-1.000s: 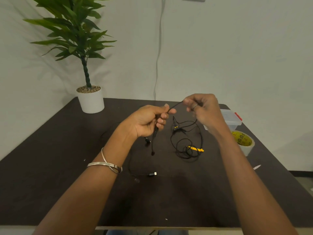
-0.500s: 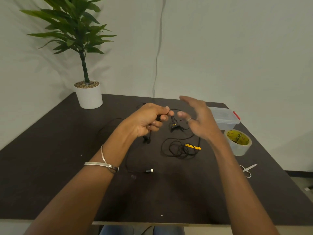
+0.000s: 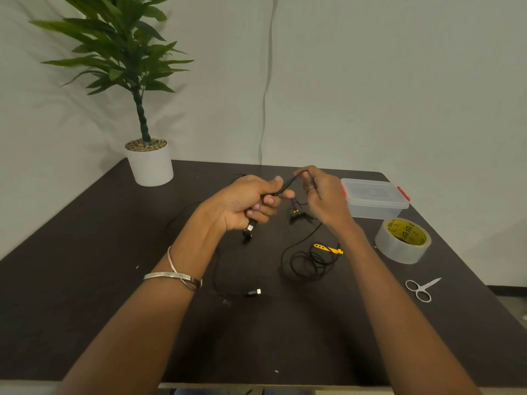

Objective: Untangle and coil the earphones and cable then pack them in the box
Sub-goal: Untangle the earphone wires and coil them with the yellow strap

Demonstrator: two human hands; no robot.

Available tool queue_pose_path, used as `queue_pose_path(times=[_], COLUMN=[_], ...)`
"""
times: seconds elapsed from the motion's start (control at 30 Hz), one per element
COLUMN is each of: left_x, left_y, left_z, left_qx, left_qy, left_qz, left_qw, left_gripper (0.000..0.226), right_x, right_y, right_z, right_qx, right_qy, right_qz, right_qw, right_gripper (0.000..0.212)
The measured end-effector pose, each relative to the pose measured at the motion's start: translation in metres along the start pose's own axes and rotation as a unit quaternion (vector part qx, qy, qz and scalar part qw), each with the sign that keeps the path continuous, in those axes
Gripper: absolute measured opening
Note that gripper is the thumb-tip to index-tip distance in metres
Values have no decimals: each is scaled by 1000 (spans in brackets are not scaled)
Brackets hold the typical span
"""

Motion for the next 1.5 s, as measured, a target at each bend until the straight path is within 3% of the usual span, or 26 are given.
queue_pose_path(times=[0.13,0.33,0.47,0.53,0.7,0.8,1.07,1.2,1.3,1.4,1.5], left_x=[0,16,42,54,80,87,84,78,72,70,69], left_y=[-4,-7,-6,-8,-27,-37,-51,-52,-51,-52,-50], left_z=[13,43,56,61,70,74,73,68,65,62,56], left_qx=[-99,-270,-293,-301,-314,-288,-176,-170,-152,-152,-157], left_qy=[-38,39,173,208,215,215,112,37,4,-23,-84], left_qz=[-123,-237,-259,-247,-219,-153,56,118,126,53,-27], left_qw=[987,932,904,897,898,920,976,978,980,987,984], left_gripper=[29,30,22,21,20,31,45,41,40,37,35], right_x=[-18,-54,-71,-77,-86,-82,-42,-33,-42,-54,-56], right_y=[7,8,20,26,19,21,26,34,37,42,50], right_z=[10,20,31,33,29,31,46,64,65,63,60], right_qx=[-25,25,3,6,54,64,11,11,9,3,-27], right_qy=[4,-84,-125,-172,-238,-265,-231,-163,-53,56,79], right_qz=[-30,-81,-95,-93,-65,-67,-12,-134,-257,-153,28], right_qw=[999,993,988,981,968,960,973,977,965,987,996], right_gripper=[18,32,10,15,39,21,5,9,16,20,13])
Point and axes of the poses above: each hand's wrist, its own z-axis towards the middle knuckle, its own x-axis out of the back of the hand, y = z × x, the point moved 1 cm from there along z, towards the middle knuckle, and after that the axes turned 11 degrees about -y, right-handed, at the moved point
